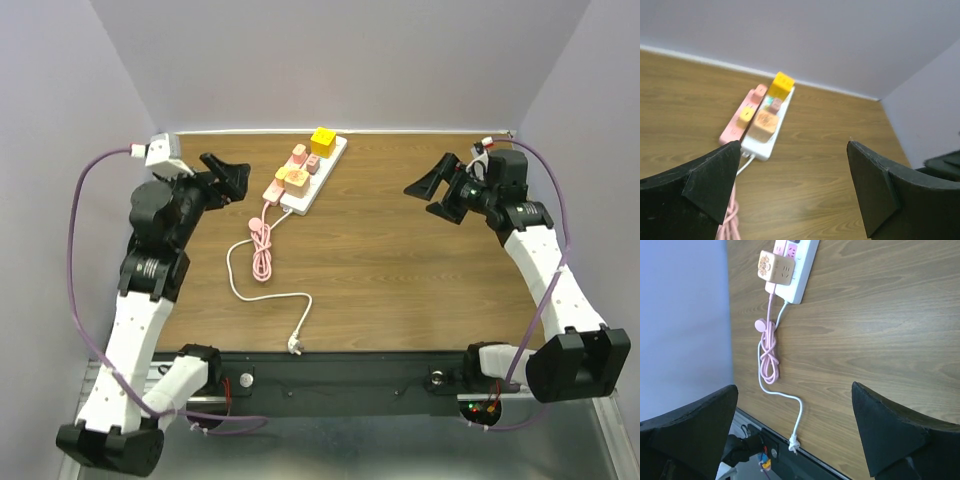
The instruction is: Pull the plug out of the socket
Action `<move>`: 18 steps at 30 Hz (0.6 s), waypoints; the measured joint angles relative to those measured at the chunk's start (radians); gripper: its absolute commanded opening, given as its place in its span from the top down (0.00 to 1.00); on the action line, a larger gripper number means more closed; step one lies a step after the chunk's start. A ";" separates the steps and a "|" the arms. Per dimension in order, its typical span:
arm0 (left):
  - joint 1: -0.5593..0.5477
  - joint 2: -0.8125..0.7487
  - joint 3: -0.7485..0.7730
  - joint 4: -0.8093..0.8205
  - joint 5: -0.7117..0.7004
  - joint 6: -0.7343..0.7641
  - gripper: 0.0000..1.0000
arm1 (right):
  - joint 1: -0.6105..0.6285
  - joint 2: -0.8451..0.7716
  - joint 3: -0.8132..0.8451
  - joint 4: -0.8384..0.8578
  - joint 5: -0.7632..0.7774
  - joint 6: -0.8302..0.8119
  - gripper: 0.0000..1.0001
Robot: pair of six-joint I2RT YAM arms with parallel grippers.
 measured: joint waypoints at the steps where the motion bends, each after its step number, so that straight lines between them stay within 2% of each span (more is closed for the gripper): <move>1: 0.000 0.051 0.043 -0.043 -0.026 0.011 0.01 | 0.000 0.002 0.000 -0.002 -0.001 -0.004 0.00; 5: 0.000 0.244 0.191 -0.150 -0.114 0.030 0.02 | 0.013 0.059 0.050 -0.072 0.036 -0.043 0.00; 10: 0.000 0.385 0.199 -0.216 -0.125 0.033 0.02 | 0.117 0.248 0.257 -0.153 0.148 -0.092 0.00; 14: -0.011 0.480 0.241 -0.234 -0.127 0.041 0.02 | 0.201 0.321 0.307 -0.181 0.219 -0.096 0.00; 18: -0.046 0.702 0.439 -0.268 -0.161 0.085 0.01 | 0.255 0.338 0.306 -0.217 0.278 -0.095 0.00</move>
